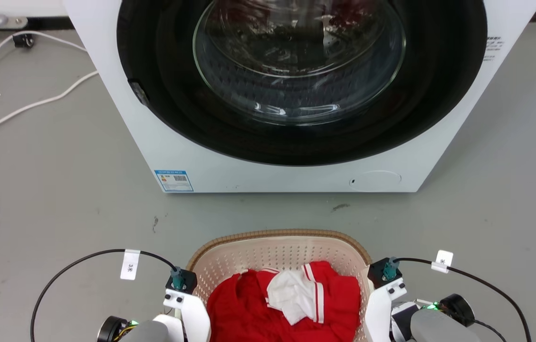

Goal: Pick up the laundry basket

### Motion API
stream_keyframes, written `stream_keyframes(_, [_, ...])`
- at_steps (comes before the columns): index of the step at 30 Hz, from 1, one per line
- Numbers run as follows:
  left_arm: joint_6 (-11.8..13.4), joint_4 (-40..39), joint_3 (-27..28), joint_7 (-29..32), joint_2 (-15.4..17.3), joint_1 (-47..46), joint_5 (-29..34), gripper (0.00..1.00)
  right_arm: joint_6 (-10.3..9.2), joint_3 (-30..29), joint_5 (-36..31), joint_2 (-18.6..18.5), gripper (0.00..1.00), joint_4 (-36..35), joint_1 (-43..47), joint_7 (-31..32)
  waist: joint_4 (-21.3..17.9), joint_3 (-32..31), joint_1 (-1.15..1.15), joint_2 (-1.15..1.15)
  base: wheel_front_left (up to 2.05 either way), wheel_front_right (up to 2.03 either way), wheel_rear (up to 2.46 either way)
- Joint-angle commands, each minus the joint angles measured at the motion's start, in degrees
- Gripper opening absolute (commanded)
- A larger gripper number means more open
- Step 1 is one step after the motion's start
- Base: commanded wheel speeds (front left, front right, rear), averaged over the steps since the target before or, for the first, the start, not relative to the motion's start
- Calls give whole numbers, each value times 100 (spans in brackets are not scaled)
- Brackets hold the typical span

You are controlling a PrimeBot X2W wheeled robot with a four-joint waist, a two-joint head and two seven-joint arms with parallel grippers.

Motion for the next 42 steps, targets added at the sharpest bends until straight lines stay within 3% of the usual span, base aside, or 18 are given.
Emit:
stream_keyframes(1, [-21, -61, -57, 37, -56, 97, -15, 0, 18, 57, 34, 81, 0, -98, 52, 7, -8, -80, 1, -1, 0, 0, 0])
stream_keyframes(17, [-23, -271, -320, 786, -22, 242, -586, 0, 20, 674, 721, 100, 0, -146, 110, 482, -56, -642, 1, -1, 0, 0, 0])
stream_keyframes(42, [-24, -338, -741, 808, 40, 325, -1059, 0, 24, 1296, 1341, 103, 0, -22, 101, 400, -52, -896, 1, -1, 0, 0, 0])
